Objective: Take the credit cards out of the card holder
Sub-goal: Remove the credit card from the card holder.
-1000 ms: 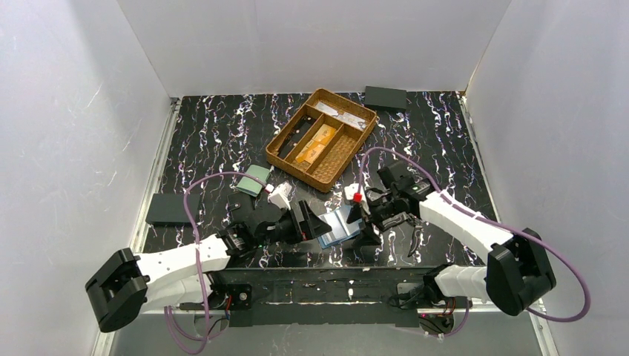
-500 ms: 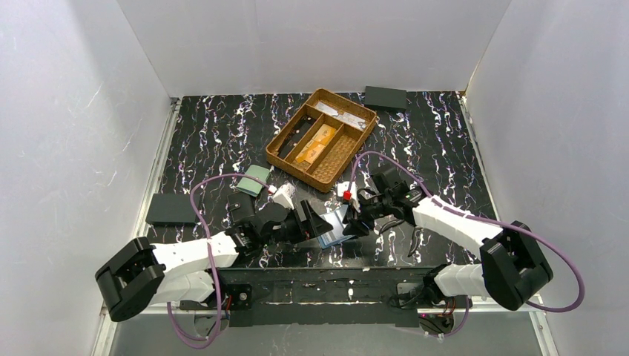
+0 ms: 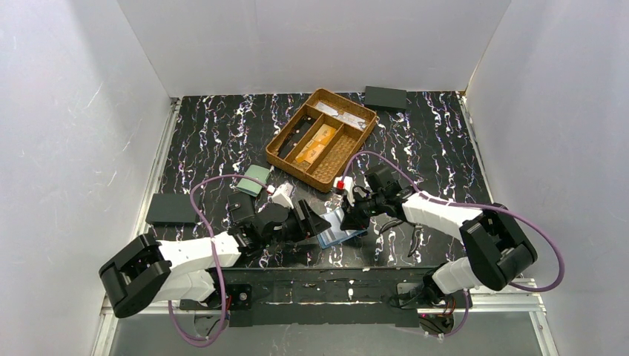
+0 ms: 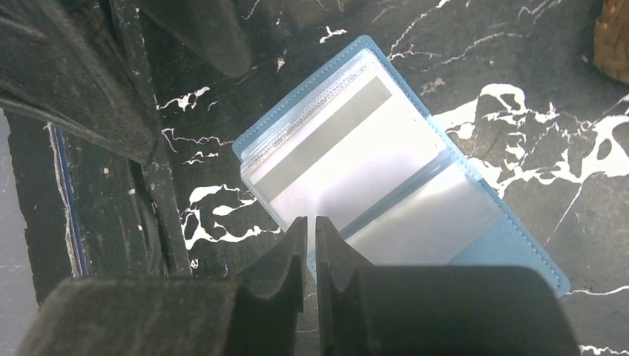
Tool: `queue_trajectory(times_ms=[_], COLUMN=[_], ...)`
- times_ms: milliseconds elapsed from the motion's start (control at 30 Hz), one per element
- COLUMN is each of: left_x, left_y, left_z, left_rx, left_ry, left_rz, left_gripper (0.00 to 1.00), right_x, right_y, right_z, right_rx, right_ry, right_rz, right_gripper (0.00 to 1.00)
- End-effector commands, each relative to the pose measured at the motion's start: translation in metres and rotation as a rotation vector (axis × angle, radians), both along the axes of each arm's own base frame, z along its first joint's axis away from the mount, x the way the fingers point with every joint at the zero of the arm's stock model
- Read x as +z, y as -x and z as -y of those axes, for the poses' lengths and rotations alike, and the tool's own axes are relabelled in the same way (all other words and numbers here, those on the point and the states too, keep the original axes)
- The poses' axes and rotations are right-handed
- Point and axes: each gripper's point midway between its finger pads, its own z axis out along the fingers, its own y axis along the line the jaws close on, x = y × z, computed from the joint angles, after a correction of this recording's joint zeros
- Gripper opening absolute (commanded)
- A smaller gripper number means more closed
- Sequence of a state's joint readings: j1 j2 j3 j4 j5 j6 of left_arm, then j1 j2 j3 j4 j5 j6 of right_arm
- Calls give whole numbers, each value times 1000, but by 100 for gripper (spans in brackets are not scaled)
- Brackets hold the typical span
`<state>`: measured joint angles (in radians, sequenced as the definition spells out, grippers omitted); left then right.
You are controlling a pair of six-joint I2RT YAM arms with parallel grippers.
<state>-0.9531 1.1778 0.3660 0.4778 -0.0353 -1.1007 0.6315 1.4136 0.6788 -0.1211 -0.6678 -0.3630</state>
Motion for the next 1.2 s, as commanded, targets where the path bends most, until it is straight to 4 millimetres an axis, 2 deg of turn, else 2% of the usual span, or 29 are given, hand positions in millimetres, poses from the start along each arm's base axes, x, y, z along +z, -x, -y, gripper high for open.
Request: queue_trajectory(times_ms=[0, 367, 933, 1167], left_x=[-2, -9, -26, -26], left_y=[-4, -8, -10, -10], left_z=[0, 10, 17, 21], left_rx=[10, -7, -4, -12], left_ry=[-7, 4, -6, -2], left_rz=[34, 36, -4, -7], left_gripper=[62, 55, 52, 51], right_x=[10, 1, -11, -13], right_y=[-21, -30, -39, -41], right_z=[-6, -1, 3, 4], right_rx=[-73, -109, -147, -154], right_ry=[-13, 31, 96, 112], right_rz=[9, -11, -30, -37], right_gripper=[16, 14, 13, 13])
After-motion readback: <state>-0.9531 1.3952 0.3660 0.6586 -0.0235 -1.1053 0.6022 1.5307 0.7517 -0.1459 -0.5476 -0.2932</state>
